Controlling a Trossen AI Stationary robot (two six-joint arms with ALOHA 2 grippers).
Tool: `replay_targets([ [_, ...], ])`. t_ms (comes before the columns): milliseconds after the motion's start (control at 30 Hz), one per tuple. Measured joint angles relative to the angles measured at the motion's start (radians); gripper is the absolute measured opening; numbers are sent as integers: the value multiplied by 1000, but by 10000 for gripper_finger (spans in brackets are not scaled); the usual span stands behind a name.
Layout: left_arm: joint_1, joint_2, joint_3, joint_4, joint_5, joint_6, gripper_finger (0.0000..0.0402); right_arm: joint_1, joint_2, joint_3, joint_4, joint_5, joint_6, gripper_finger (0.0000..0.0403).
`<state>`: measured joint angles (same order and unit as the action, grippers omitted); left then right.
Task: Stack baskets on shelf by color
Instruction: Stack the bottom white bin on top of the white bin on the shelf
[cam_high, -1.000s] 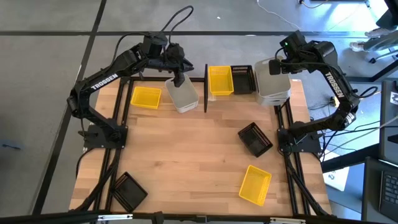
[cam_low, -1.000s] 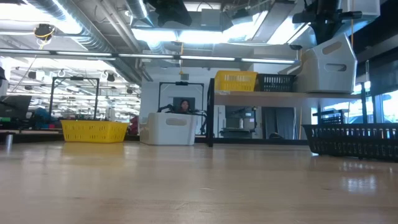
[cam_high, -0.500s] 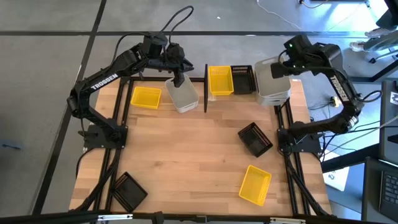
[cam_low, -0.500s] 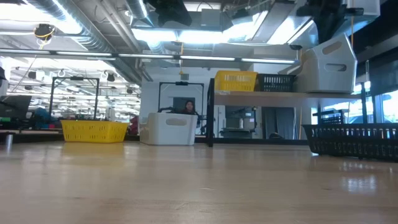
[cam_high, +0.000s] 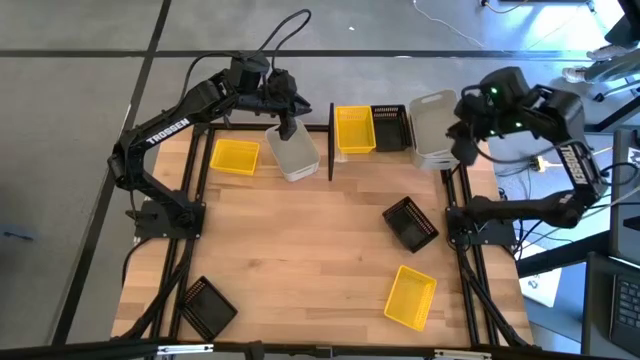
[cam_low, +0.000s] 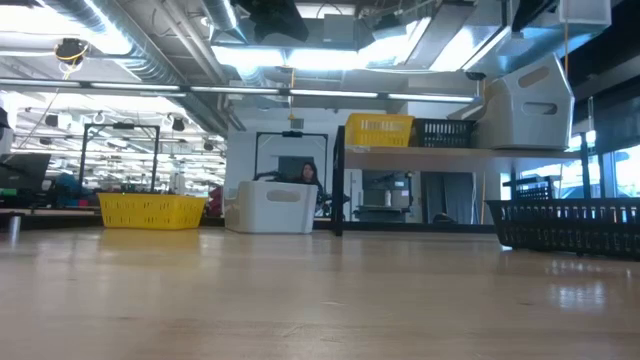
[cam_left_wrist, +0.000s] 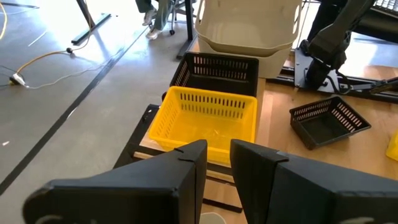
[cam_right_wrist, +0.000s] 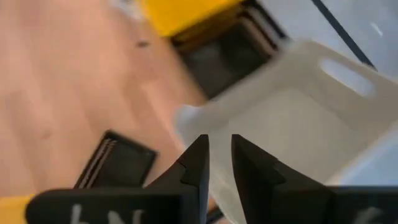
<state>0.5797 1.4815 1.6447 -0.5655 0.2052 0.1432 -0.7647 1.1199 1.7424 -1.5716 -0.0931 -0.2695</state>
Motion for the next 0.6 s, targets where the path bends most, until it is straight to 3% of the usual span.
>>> replay_targets([
  [100, 0, 0, 0, 0, 21, -6, 63, 14, -15, 0, 0, -60, -24, 67],
  [400, 0, 0, 0, 0, 28, -6, 63, 89, -22, -109, 1, -73, -7, 67],
  [600, 0, 0, 0, 0, 28, -10, 63, 143, -23, -191, -1, 41, -84, 67],
])
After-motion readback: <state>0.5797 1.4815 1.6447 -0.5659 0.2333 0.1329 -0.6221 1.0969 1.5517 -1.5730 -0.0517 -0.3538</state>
